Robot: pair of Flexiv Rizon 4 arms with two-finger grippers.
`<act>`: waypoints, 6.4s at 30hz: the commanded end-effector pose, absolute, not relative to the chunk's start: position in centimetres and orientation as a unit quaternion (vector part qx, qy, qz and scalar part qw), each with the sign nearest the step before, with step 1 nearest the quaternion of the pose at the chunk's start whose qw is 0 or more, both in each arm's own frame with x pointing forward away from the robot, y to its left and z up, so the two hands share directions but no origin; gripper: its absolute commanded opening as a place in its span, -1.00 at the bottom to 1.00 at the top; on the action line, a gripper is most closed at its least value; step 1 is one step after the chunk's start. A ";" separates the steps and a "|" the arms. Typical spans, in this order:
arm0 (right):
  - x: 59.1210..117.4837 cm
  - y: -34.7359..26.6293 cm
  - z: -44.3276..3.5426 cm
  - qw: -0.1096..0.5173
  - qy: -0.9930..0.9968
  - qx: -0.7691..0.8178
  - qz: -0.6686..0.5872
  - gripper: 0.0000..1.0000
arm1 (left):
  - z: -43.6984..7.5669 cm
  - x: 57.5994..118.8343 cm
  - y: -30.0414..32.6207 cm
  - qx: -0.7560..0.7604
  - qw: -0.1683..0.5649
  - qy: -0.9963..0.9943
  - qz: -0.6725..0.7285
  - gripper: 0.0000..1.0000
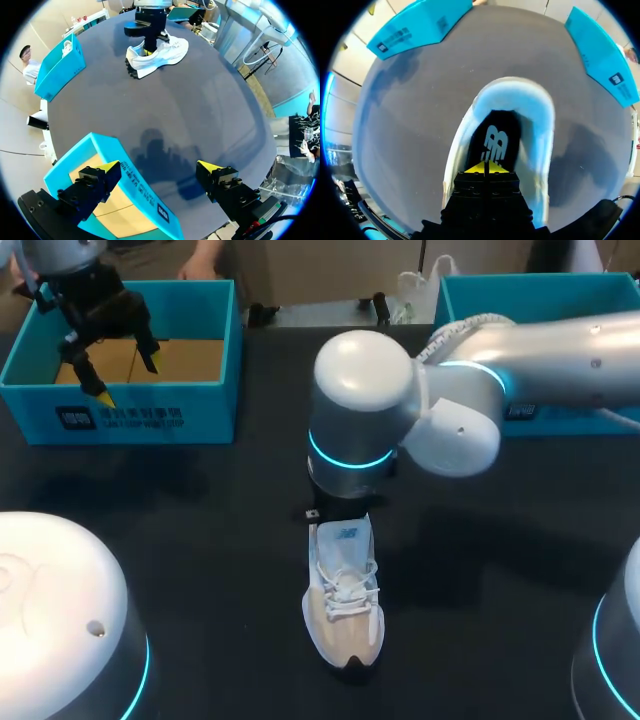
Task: Take the shoe out of the shoebox, open the shoe tongue, remove and reinsert the insole, then place the shoe into the shoebox
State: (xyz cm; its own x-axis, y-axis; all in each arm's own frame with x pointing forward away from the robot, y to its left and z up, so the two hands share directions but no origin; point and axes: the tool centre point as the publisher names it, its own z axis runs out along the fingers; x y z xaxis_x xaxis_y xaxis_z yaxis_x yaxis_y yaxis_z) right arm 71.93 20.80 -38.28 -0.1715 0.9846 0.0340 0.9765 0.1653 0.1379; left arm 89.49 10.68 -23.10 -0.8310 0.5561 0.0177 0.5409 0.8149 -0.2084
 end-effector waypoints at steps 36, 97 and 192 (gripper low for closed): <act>70.8 19.7 -34.8 0.028 0.783 0.621 -0.014 1.00 | -23.1 89.5 10.7 -0.288 0.039 -0.952 0.097 1.00; 68.0 20.1 -32.9 0.032 0.758 0.651 0.000 -0.33 | -23.1 89.5 10.7 -0.288 0.039 -0.952 0.097 1.00; 80.7 19.6 -37.4 0.003 1.000 -0.014 0.018 1.00 | -23.1 89.5 10.7 -0.288 0.039 -0.952 0.097 1.00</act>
State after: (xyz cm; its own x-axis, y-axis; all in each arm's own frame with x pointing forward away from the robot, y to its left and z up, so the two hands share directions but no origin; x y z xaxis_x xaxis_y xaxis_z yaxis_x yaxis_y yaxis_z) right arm 80.65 18.96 -36.90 -0.9995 -0.0324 -0.0063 -0.0327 0.9983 0.0489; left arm 89.49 10.68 -23.10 -0.8309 0.5561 0.0177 0.5409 0.8148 -0.2084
